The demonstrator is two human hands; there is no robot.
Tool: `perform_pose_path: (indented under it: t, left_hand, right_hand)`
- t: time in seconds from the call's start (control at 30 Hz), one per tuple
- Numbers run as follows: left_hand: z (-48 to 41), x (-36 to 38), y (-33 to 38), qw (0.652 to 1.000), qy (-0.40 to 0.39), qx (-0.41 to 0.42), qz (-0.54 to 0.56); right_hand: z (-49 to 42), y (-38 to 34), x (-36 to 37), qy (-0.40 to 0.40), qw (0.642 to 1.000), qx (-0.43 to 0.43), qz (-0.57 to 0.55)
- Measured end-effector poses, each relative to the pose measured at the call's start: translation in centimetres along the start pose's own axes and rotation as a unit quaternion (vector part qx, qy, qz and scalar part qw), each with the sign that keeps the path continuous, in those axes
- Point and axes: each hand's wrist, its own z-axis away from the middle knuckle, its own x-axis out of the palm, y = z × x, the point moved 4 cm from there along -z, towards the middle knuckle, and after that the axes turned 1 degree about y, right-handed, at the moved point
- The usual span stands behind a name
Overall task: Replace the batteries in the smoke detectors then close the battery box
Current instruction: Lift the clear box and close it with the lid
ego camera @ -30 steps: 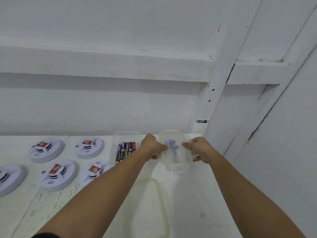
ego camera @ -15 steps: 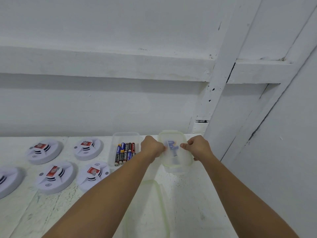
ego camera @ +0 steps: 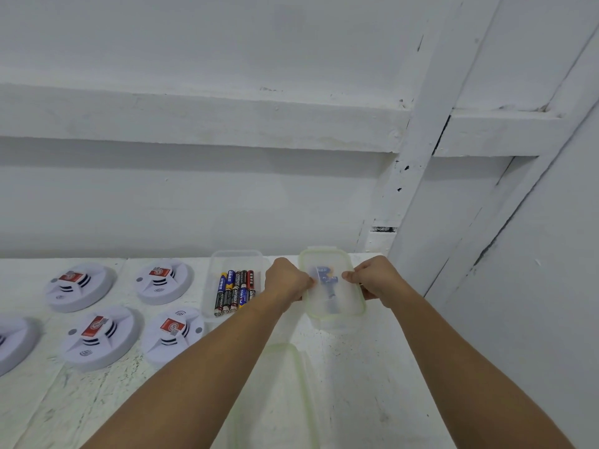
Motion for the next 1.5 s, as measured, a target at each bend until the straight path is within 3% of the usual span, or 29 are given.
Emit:
perform_pose_path:
  t: [0.13,0.23,0.33,0.5,0.67,1.1,1.37,1.5]
  left_hand:
    - [2.8,-0.4,1.8,0.964,0.060,0.194,-0.171]
    - [5.3,0.6,2.4,0.917,-0.031,0.318,-0.241]
    - [6.3,1.5,1.6,0.874,-0.095,0.349,-0.324]
    - [6.2,1.8,0.5,0.815,-0.021,0.430,-0.389]
    - [6.3,2.4,-0.3,0.797,0.003,0.465,-0.386]
    - [5.3,1.6,-0.3,0.852,-0.016,0.420,-0.312]
    - [5.4,0.6,1.3,0.901,-0.092,0.361,-0.221]
    - [6.6,-1.4,0.5,0.901,-0.015,0.409,-0.144]
  right_hand:
    - [-0.1,-0.3,-0.3,-0.067,0.997,0.030,-0.014]
    - [-0.9,-0.8,-0.4,-0.089,0.996,0.023,-0.015]
    - [-1.9,-1.3,-0.3,-0.097,0.994,-0.006,-0.042]
    - [-2.9,-1.3,0.9,-0.106,0.993,-0.055,0.007]
    - [-4.3,-1.3,1.2,-0.112,0.993,-0.041,0.016]
    - [-6.0,-1.1,1.8,-0.147,0.989,-0.003,-0.003]
    - [-4.3,-0.6,2.0,-0.032,0.998,-0.062,-0.009]
    - [-1.9,0.0,1.3,0.033,0.996,-0.068,-0.057]
